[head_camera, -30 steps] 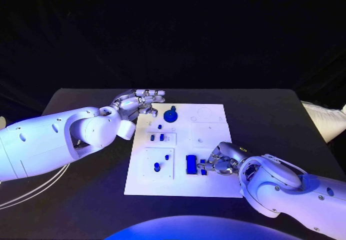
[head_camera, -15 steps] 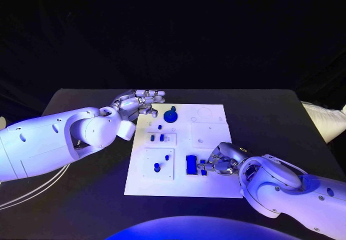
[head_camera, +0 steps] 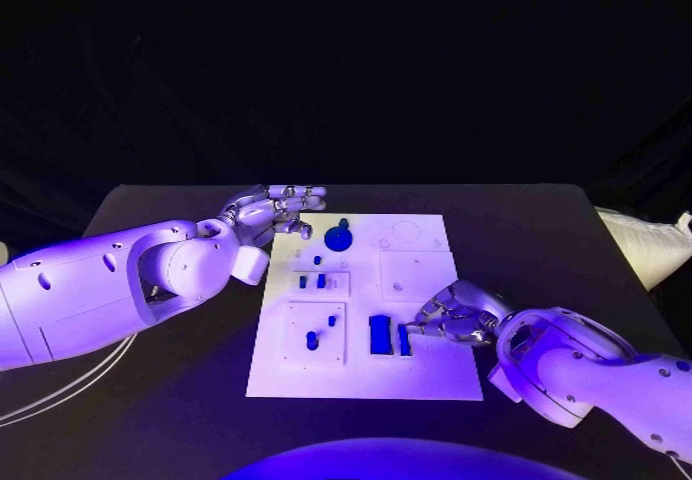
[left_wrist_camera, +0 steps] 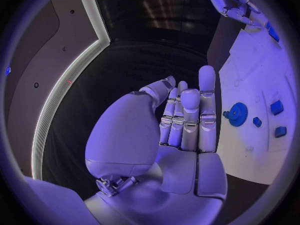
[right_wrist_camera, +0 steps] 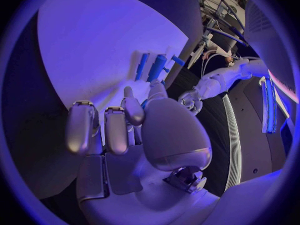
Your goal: Assemble the parts on the task board
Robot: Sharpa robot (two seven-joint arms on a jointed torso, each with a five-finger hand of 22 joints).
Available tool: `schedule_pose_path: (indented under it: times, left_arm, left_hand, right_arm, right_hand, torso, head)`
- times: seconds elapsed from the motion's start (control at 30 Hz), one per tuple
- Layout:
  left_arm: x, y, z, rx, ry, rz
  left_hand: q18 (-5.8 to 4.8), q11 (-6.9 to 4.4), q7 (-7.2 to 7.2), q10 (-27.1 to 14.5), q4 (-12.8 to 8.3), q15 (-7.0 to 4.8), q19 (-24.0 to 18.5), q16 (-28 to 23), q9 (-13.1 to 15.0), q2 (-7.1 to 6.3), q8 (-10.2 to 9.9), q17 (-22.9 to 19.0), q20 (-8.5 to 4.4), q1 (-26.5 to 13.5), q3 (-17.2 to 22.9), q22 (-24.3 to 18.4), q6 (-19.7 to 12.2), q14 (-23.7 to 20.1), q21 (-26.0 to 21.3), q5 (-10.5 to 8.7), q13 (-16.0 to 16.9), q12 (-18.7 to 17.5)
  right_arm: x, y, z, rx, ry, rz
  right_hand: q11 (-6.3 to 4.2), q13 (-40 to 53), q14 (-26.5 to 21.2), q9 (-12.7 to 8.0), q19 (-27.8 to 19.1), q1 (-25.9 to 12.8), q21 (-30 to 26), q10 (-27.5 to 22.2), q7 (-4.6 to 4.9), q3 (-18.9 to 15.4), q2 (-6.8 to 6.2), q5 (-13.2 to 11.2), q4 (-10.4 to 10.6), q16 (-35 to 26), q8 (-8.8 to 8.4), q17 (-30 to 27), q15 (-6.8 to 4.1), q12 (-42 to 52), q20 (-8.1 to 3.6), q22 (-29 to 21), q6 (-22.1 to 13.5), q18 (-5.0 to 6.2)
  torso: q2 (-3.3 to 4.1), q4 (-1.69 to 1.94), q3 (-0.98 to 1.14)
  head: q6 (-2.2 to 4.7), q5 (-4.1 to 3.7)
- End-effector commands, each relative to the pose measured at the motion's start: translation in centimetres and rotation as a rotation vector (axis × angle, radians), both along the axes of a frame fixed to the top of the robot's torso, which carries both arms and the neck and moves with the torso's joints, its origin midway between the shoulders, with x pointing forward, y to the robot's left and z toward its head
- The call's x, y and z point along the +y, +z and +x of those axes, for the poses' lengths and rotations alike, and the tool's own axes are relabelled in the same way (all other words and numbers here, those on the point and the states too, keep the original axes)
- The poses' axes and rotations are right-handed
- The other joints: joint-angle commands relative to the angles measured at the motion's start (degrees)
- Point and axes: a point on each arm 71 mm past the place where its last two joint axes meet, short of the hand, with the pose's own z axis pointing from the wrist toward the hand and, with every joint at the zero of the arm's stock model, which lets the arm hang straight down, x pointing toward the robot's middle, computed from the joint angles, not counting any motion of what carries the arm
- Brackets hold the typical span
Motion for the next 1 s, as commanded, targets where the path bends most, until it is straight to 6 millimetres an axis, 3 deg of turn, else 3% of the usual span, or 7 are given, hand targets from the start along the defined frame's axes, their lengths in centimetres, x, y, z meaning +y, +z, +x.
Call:
schedule_pose_path:
  times: [0.03,0.13,0.43,0.87,0.9,0.93,1.0]
  left_arm:
    - [0.1,-0.2,0.3,-0.016,0.015,-0.008]
    - [0.3,-0.8,0.8,-0.012,0.046,-0.006]
    - [0.9,-2.7,2.4,-0.002,0.125,0.000]
    - [1.0,-5.0,4.2,-0.019,0.251,0.015]
    - [0.7,-5.1,4.0,0.012,0.203,0.028]
    - [0.7,-5.1,4.0,0.012,0.203,0.028]
    - [0.6,-5.1,3.9,0.009,0.208,0.032]
  left_hand:
    - [1.08,-0.13,-0.19,-0.7,0.4,0.16,-1.7,-3.6,0.0,-0.41,0.3,-5.1,0.07,-1.6,-1.3,-0.5,-0.5,-3.5,-1.2,-0.04,0.0,0.5]
    - [1.04,0.16,-0.27,-1.4,0.8,0.53,-5.6,-8.7,0.0,-0.59,0.4,-9.4,0.52,-1.9,-2.8,-2.2,-0.8,-8.9,-4.4,-0.04,-0.2,0.7]
    - [0.42,1.90,0.12,-1.8,2.2,4.33,-22.1,-35.2,0.0,0.10,0.2,-23.0,4.76,-1.1,-3.6,-13.8,-1.4,-15.9,-20.6,0.04,-2.9,-3.1]
    - [1.34,3.13,-0.14,-1.5,2.7,7.06,-26.7,-51.5,-0.1,0.71,-1.5,-31.6,8.52,0.3,-4.1,-25.6,-0.9,-16.2,-28.5,0.16,-3.0,-9.7]
    - [-2.10,0.37,-3.04,-20.4,1.3,4.74,-40.4,-54.9,-3.8,2.94,-5.5,-34.0,3.93,-24.0,-10.7,-33.0,-18.5,-33.2,-32.3,-2.04,-6.6,-15.0]
    - [-2.10,0.39,-3.06,-20.4,1.3,4.67,-40.4,-55.0,-3.8,2.95,-5.5,-34.0,3.92,-24.0,-10.7,-33.2,-18.6,-33.1,-32.3,-2.04,-6.6,-15.0]
    - [-2.10,-0.02,-3.70,-24.0,1.3,4.21,-43.0,-55.8,-3.8,3.36,-5.5,-34.6,3.12,-28.2,-12.0,-34.8,-21.9,-36.2,-32.3,-2.28,-6.6,-15.0]
  right_arm:
    - [-0.7,0.6,1.7,0.070,-0.081,0.392]
    - [-2.2,0.7,4.0,0.081,-0.170,0.534]
    - [-4.5,0.1,10.4,0.028,-0.284,0.747]
    - [-3.6,-0.4,14.2,-0.026,-0.294,0.845]
    - [-4.0,-0.7,14.1,-0.025,-0.339,0.765]
    - [-4.0,-0.7,14.1,-0.025,-0.339,0.765]
    - [-3.8,-0.6,14.0,-0.031,-0.342,0.768]
  right_hand:
    - [0.70,-7.4,-1.9,-0.7,-5.0,2.2,-8.9,-5.5,0.66,0.5,-0.20,-0.7,-1.9,-8.1,-0.70,-8.6,0.70,-11.5,0.52,-10.0,-1.4,2.13]
    - [1.72,-17.0,-9.9,-1.4,-14.6,5.6,-26.8,-13.2,1.66,1.3,0.95,-3.2,-3.5,-28.6,-1.25,-28.2,1.75,-25.6,1.47,-28.3,-2.7,5.13]
    - [5.54,-47.0,-20.5,-4.6,-22.6,13.8,-52.4,-14.7,3.50,3.2,2.57,-8.3,-6.1,-58.3,-1.96,-46.2,7.56,-47.7,7.22,-46.2,-4.0,5.69]
    - [6.71,-66.2,-17.3,-10.2,-16.2,10.6,-64.3,-13.3,4.34,3.7,4.17,-9.2,-10.9,-70.1,-2.07,-59.4,8.83,-50.6,8.86,-57.1,-4.5,5.28]
    - [4.35,-71.0,-38.0,-11.9,-35.5,-15.0,-66.6,-32.8,1.06,6.2,2.14,-10.9,-12.5,-74.8,-5.70,-62.0,7.29,-54.6,5.49,-59.8,-21.4,1.80]
    - [4.25,-71.0,-37.6,-12.0,-35.2,-15.3,-66.6,-32.7,1.11,6.3,2.18,-11.1,-12.5,-74.8,-5.70,-62.2,3.18,-54.6,5.37,-59.9,-21.3,1.80]
    - [3.83,-71.0,-41.2,-16.3,-38.5,-20.7,-67.2,-36.2,0.59,6.7,1.82,-11.6,-12.5,-74.8,-5.70,-62.8,3.18,-54.6,4.62,-60.5,-24.4,1.79]
  torso:
    - [-1.07,-0.13,-0.25]
    - [-1.99,-0.09,-0.50]
    - [-4.86,-0.45,-1.09]
    - [-6.82,0.03,-0.65]
    - [-6.45,-0.03,-0.77]
    - [-6.45,-0.02,-0.76]
    - [-6.50,0.13,-0.68]
  head:
    - [1.07,-0.70]
    - [2.35,-1.30]
    - [5.75,-1.80]
    - [8.36,-1.49]
    - [7.97,-1.67]
    - [8.00,-1.67]
    - [8.32,-1.73]
